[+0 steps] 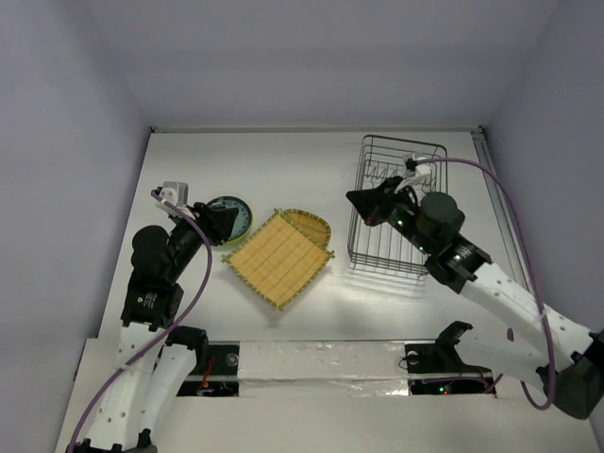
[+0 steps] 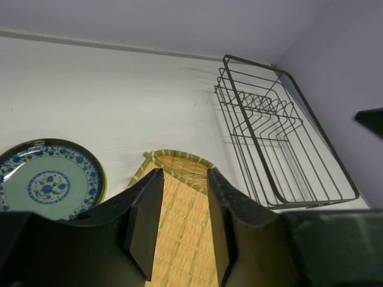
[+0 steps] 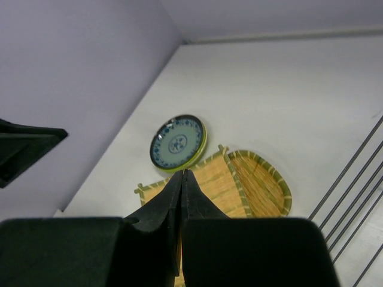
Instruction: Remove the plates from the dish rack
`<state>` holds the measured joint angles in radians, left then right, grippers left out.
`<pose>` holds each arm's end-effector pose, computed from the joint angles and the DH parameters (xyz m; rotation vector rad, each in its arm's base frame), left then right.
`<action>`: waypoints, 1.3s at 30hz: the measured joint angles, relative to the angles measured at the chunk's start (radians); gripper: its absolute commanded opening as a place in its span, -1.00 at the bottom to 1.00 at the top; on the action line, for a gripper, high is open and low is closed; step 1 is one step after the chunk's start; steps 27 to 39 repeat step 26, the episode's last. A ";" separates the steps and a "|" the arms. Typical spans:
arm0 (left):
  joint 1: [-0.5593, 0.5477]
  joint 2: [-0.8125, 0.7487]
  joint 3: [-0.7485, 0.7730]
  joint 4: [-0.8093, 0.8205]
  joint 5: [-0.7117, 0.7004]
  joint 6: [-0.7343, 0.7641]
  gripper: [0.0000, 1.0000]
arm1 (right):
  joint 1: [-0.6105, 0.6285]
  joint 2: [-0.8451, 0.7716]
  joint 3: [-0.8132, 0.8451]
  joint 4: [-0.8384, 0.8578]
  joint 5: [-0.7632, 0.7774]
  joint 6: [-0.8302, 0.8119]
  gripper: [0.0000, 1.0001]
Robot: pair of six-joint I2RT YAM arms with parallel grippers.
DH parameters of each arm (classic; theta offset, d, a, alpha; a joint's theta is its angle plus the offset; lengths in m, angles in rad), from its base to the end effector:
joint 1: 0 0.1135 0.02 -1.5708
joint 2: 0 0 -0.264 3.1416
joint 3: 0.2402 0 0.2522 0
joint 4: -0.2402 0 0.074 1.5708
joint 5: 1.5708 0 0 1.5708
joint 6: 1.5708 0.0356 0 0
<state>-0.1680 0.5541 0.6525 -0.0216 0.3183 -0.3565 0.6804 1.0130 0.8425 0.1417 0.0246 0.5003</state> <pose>0.1370 -0.0345 0.3445 0.1186 1.5289 -0.6572 0.1882 0.1512 0.3519 -0.1306 1.6687 0.8881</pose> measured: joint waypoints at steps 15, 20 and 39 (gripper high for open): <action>0.006 -0.035 0.000 0.017 0.015 -0.022 0.45 | 0.000 -0.643 -0.053 -0.129 0.281 -0.101 0.88; 0.006 -0.056 0.040 0.029 0.014 -0.051 0.50 | 0.000 -0.760 -0.087 -0.198 0.394 -0.103 1.00; 0.006 -0.105 0.075 0.062 0.011 -0.077 0.49 | 0.000 -0.872 -0.130 -0.222 0.496 -0.100 1.00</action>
